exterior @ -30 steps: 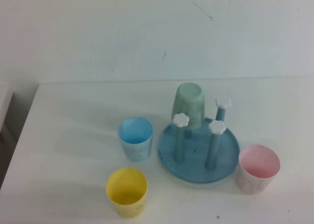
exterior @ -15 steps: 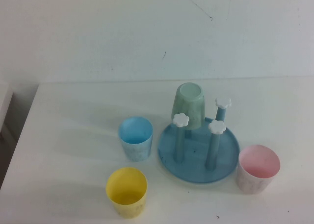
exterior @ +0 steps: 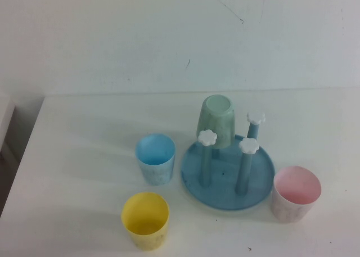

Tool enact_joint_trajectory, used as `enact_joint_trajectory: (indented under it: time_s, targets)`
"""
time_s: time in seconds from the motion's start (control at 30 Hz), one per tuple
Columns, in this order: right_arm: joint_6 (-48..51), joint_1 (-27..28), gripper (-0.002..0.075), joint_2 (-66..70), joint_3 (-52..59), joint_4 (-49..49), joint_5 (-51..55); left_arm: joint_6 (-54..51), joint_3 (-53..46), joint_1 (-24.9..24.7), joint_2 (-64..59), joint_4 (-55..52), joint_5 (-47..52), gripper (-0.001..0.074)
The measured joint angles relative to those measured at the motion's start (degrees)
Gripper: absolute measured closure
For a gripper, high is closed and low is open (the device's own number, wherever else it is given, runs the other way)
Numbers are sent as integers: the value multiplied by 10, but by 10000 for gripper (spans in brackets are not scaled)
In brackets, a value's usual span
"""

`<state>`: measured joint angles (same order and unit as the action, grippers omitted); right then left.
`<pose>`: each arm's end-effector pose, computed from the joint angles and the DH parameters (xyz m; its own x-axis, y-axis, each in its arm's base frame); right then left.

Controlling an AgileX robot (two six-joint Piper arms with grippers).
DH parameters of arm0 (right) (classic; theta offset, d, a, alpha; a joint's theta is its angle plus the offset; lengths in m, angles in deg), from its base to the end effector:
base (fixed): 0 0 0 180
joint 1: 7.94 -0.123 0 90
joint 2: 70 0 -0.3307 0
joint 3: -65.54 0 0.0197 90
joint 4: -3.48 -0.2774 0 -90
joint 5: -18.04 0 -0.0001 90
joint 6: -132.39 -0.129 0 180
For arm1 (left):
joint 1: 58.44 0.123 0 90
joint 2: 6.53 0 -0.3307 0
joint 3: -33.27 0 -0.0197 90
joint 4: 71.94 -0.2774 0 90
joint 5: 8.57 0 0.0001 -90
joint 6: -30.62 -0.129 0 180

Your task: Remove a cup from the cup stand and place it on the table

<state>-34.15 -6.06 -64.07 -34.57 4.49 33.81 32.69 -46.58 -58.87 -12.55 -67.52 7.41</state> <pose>0.0726 -0.0030 0.1710 -0.2038 -0.2427 -0.9485 -0.0137 0.9694 -0.2451 0.0726 -0.0033 0.1708 -0.2064 -0.1085 -0.9724 0.0056 0.9937 -0.1121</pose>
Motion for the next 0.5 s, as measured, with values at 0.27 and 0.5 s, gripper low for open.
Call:
enact_joint_trajectory:
  time_s: [0.27,0.5]
  targets:
    - [0,0,729,0,0,0,-279,0,0,0,0,0,-189,737]
    - [-5,0,729,0,0,0,-449,0,0,0,0,-1,-303,737]
